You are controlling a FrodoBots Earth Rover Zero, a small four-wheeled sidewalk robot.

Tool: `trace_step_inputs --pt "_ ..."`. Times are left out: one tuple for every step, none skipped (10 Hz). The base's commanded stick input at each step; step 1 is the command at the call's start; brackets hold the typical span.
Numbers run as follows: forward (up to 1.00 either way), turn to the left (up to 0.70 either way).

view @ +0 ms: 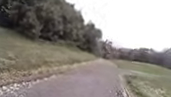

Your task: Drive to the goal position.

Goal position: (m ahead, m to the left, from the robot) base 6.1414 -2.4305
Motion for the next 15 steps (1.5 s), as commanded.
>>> trace_step_inputs --pt "0.85 -0.27" --pt "0.85 -0.27" --pt "0.85 -0.13" --pt "0.15 0.00" --pt "0.71 0.00" --pt "0.85 0.00" --pt "0.85 0.00" --pt "0.85 0.00" --pt "0.85 0.00" --pt "0.85 0.00" --pt "0.85 0.00" --pt "0.85 0.11" --pt "0.85 0.27" --pt "0.85 0.27" --pt "0.85 0.27"
